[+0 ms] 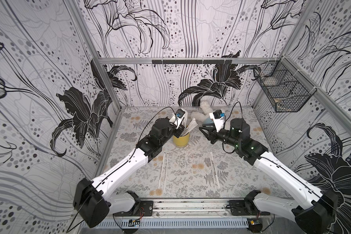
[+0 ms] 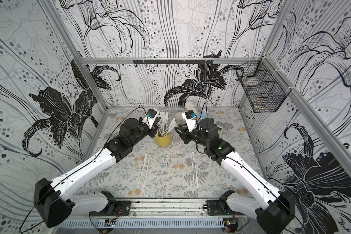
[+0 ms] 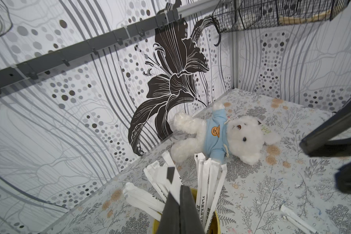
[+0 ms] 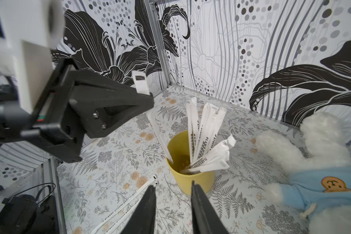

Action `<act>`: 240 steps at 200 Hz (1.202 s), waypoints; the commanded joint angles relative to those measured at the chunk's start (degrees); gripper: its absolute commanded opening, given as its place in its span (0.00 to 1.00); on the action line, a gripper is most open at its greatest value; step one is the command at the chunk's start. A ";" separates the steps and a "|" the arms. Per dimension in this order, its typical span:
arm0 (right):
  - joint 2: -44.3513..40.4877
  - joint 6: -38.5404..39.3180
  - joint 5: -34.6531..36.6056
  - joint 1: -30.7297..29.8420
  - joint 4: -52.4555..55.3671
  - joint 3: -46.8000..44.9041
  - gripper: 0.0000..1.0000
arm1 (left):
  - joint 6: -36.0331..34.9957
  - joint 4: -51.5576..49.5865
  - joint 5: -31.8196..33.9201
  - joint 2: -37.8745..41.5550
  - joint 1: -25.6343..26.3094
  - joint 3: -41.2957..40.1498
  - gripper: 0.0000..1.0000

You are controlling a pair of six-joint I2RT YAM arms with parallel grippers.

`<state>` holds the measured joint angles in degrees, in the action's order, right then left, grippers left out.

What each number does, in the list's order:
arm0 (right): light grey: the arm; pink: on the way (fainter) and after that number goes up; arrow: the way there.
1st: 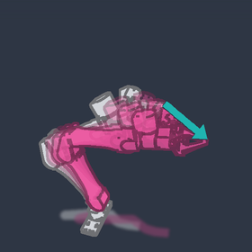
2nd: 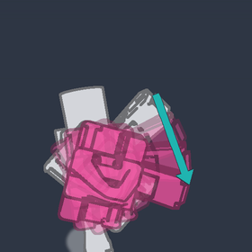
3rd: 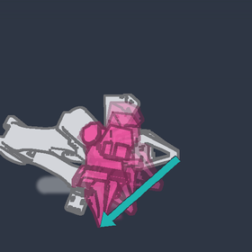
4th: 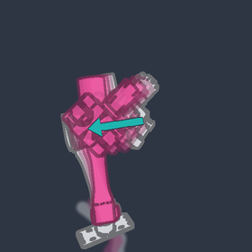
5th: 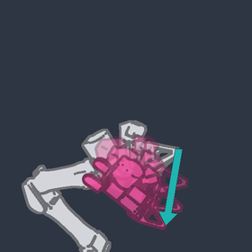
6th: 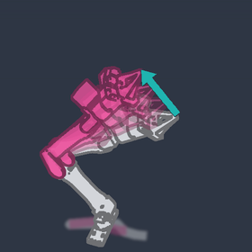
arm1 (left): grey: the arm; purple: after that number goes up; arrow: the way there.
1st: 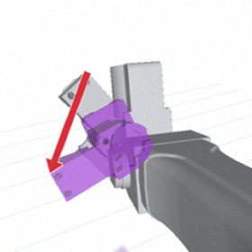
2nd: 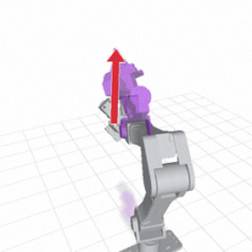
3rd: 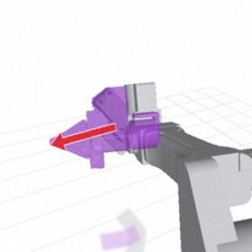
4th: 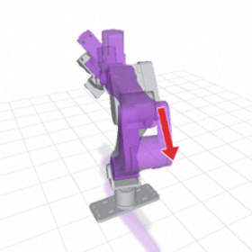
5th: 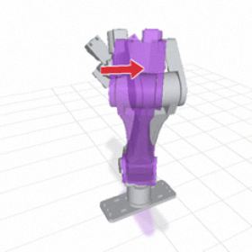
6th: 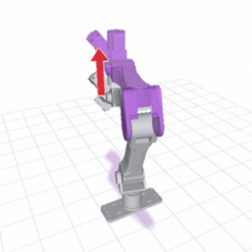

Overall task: Take the straws out of the storage container
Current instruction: Pick up the straw from the container, then place the straw at the center of the board.

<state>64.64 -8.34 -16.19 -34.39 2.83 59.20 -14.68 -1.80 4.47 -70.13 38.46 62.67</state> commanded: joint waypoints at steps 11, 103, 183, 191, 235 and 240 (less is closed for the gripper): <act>2.18 -1.94 -2.97 -2.21 -0.31 2.85 0.33 | 8.55 -12.23 4.15 4.63 4.26 4.74 0.00; 9.38 -5.58 -6.80 -12.28 -6.31 2.25 0.38 | 27.09 -35.21 5.76 11.33 4.17 1.84 0.00; 11.27 -7.40 -5.93 -18.24 -7.97 0.19 0.39 | 27.12 -41.38 -7.57 0.44 -8.68 -2.38 0.00; 10.84 -7.35 -5.63 -18.27 -7.81 -0.19 0.39 | 26.73 -40.90 -9.48 -1.00 -10.02 -3.17 0.00; 8.10 -6.39 -3.03 -18.30 -6.40 -2.14 0.39 | 25.42 -38.35 -14.04 -8.21 -14.84 -6.03 0.00; 7.89 -6.20 -2.85 -18.34 -6.19 -2.24 0.39 | 25.26 -37.99 -14.67 -8.95 -15.10 -6.24 0.00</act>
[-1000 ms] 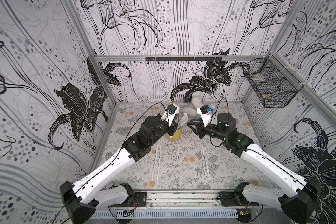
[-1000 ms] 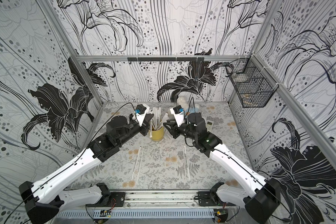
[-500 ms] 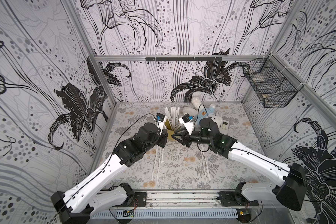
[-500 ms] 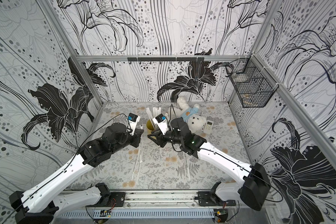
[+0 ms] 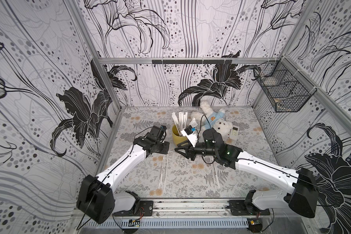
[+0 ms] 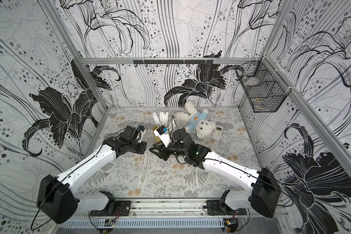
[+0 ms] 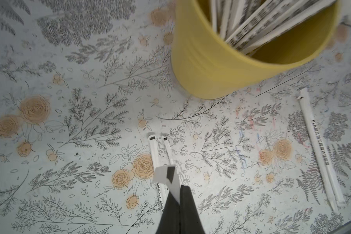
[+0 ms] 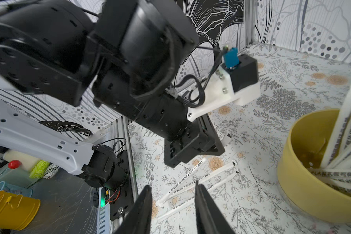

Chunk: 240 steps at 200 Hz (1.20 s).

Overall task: Take the straws out of the storage container
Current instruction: Place the straw at the center of the board.

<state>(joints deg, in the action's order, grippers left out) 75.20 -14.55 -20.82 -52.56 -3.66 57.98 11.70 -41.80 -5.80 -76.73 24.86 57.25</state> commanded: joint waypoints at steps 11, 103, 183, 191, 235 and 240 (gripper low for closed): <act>-2.78 0.38 2.30 -0.10 0.90 -1.02 0.39 | -1.32 2.91 -5.51 -3.68 -2.01 -1.00 0.00; -3.04 1.56 4.03 -0.18 1.42 -1.90 0.40 | -2.57 2.33 -6.83 -10.22 -3.88 -0.39 0.01; -3.77 1.73 5.04 -0.12 1.29 -2.56 0.40 | -2.06 3.13 -7.17 -10.41 -4.12 -0.84 0.20; -3.98 1.79 5.25 -0.10 1.38 -2.69 0.40 | -2.04 3.22 -7.24 -10.22 -4.12 -0.99 0.20; -4.73 2.19 6.24 -0.11 1.90 -2.96 0.40 | -1.89 3.22 -6.27 -8.52 -4.30 -1.01 0.20; -4.86 2.35 6.67 -0.13 2.09 -2.96 0.40 | -1.86 3.37 -6.09 -8.13 -4.32 -0.94 0.20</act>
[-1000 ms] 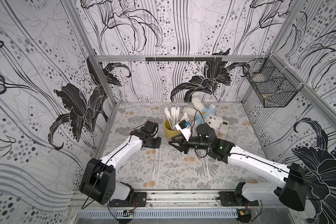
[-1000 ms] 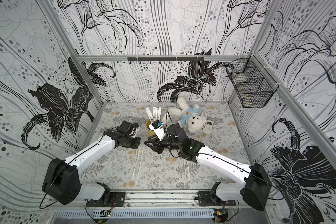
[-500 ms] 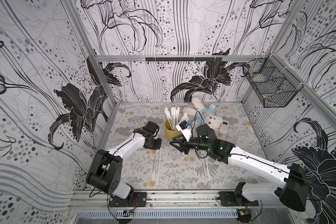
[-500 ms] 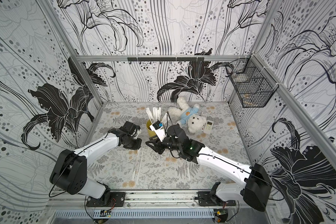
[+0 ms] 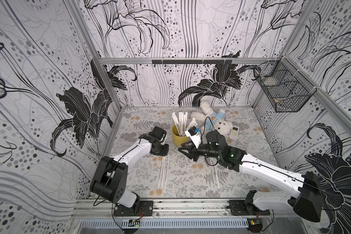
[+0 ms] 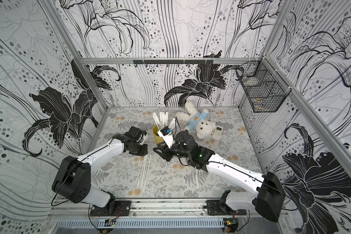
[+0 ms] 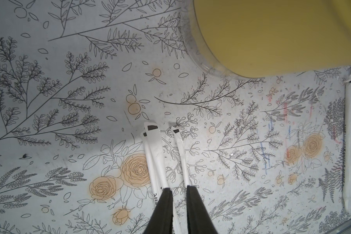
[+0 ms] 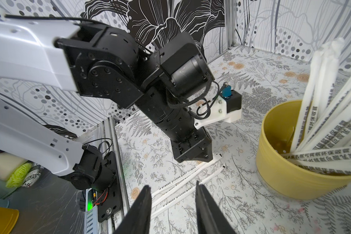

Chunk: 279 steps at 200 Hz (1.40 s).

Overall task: Take the straws out of the storage container
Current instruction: Place the straw at the center of the board, then pick up the straw from the container.

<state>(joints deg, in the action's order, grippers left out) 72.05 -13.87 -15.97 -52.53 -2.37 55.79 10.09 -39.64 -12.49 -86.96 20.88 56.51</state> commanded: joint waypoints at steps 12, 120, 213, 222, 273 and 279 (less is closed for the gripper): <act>-2.23 2.16 3.42 -0.12 1.35 -0.77 0.40 | 0.08 1.77 0.80 3.45 -0.27 -0.09 0.19; 6.46 10.35 22.14 0.01 9.96 12.99 0.36 | 5.37 43.12 10.46 29.45 11.17 -19.65 0.21; 36.78 5.34 22.35 5.62 24.60 47.91 0.37 | 0.76 77.52 16.32 28.11 11.46 -37.55 0.30; 39.20 4.98 22.60 5.98 26.19 50.89 0.36 | 0.22 77.94 16.69 27.90 11.46 -37.83 0.31; 48.43 4.03 23.83 6.92 32.53 61.76 0.35 | 0.54 78.84 17.68 28.68 11.46 -39.94 0.31; 49.23 3.94 24.02 7.00 33.00 62.57 0.35 | 0.55 78.78 17.68 28.96 11.45 -40.05 0.31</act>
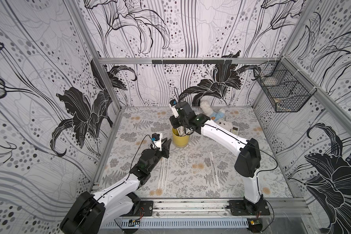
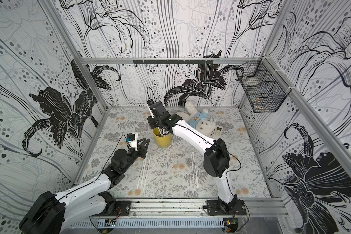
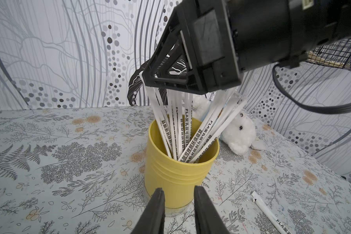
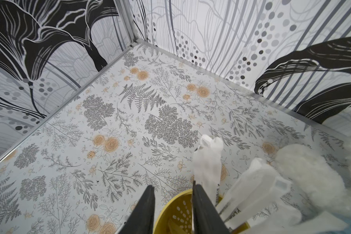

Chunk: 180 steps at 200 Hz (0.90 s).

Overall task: Take the straws out of the storage container
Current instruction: Pick up the straw from the container.

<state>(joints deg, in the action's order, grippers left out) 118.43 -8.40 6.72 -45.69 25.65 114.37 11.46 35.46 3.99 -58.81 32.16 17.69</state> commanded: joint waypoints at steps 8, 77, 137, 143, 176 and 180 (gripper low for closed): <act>3.35 -1.53 1.73 0.16 5.26 4.42 0.35 | -0.72 3.57 1.20 1.04 0.18 -1.17 0.31; 5.92 -2.01 4.76 0.77 7.30 6.88 0.35 | -1.36 5.30 -0.48 0.01 0.18 -1.29 0.33; 7.82 -2.03 4.15 1.31 8.14 8.94 0.35 | -1.40 5.18 -0.60 -0.53 0.18 -0.96 0.34; 8.07 -2.02 3.88 1.31 8.21 9.26 0.35 | -1.51 5.10 -0.64 -0.52 0.17 -0.93 0.34; 9.37 -2.05 2.60 1.34 8.91 10.90 0.32 | -1.44 5.13 -0.47 -0.47 0.18 -1.01 0.34; 9.44 -2.06 2.52 1.32 8.98 10.96 0.32 | -1.44 5.14 -0.47 -0.60 0.18 -1.02 0.34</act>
<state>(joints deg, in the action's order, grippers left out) 126.34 -9.65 10.11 -44.38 32.84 123.20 10.74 37.93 3.90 -59.68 32.16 16.86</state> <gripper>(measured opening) 0.325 0.337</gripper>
